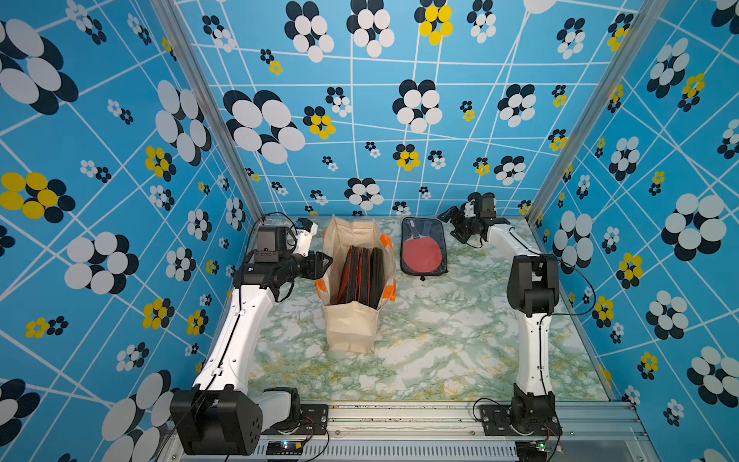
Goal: Remove the ping pong set from the canvas bag
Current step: Place the ping pong set at the center of the board, then pick up the ping pong set from the canvas bag.
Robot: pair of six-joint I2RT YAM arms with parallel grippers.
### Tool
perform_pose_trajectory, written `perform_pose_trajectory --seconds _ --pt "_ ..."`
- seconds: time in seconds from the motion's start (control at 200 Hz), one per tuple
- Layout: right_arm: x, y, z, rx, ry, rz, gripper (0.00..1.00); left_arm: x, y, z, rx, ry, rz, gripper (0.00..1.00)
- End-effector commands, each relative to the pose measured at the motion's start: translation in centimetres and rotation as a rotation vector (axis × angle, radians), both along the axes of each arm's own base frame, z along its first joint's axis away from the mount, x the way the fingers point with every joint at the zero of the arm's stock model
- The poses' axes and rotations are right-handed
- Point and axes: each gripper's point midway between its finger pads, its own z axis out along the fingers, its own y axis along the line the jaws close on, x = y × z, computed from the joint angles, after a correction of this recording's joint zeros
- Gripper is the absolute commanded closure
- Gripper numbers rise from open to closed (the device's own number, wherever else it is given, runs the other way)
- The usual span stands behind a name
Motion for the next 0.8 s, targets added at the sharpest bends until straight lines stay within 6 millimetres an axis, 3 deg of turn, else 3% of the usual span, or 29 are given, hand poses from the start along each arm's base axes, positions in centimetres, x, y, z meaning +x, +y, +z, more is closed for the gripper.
perform_pose_trajectory --seconds 0.0,0.065,0.075,0.085,0.11,0.39,0.615,0.715,0.795 --pt "-1.6 -0.8 2.9 -0.105 -0.026 -0.02 0.07 0.2 0.1 -0.2 0.009 -0.005 0.007 0.45" --pt "-2.6 -0.3 3.8 -0.141 -0.031 -0.014 0.07 0.3 0.1 -0.3 0.011 -0.001 0.009 0.45" --pt "-2.8 -0.4 4.9 -0.145 -0.048 -0.018 0.07 0.3 0.1 -0.3 0.011 -0.001 0.008 0.45" --pt "-3.3 1.1 5.5 -0.149 -0.059 0.006 0.07 0.3 0.1 -0.3 0.012 -0.001 0.008 0.45" --pt "-4.0 2.0 6.2 -0.165 -0.068 0.022 0.07 0.3 0.1 -0.4 0.01 0.001 0.007 0.45" --pt "-8.8 6.7 13.7 -0.223 -0.182 0.099 0.07 0.8 -0.2 -1.4 0.016 0.025 -0.001 0.44" --pt "-12.7 12.2 18.9 -0.25 -0.268 0.223 0.07 1.0 -0.7 -1.7 0.021 0.036 -0.02 0.69" --pt "-14.4 14.4 19.8 -0.286 -0.281 0.278 0.09 0.8 -1.3 -1.4 0.01 0.027 -0.046 0.74" --pt "-15.7 16.2 20.3 -0.297 -0.288 0.319 0.1 0.5 -2.0 -1.2 0.001 0.018 -0.072 0.87"
